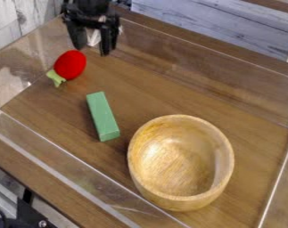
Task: Move the red object to the right side of the table
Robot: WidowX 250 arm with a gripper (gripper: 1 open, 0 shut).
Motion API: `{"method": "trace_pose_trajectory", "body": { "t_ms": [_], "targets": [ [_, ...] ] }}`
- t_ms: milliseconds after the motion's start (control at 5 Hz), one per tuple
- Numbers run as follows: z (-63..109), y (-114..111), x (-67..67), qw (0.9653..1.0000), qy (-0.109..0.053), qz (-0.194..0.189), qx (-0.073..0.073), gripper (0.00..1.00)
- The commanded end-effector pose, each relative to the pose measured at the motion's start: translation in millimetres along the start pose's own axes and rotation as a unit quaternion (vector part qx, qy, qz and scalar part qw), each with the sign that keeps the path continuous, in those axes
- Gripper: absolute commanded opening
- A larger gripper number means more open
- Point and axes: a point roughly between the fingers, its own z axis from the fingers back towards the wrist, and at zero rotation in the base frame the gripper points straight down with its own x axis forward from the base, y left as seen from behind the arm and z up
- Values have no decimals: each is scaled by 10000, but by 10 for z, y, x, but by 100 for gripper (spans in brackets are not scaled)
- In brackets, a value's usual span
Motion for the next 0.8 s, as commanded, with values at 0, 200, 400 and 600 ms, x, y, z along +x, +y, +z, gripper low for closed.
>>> {"method": "trace_pose_trajectory", "body": {
  "t_ms": [0, 200, 400, 600],
  "targets": [
    [111, 146, 31, 9994, -275, 160, 152, 100],
    [44, 211, 13, 9992, -220, 301, 173, 100],
    [-87, 284, 11, 9980, -144, 586, 170, 100],
    [-223, 369, 10, 9960, -88, 878, 174, 100]
  ]
}}
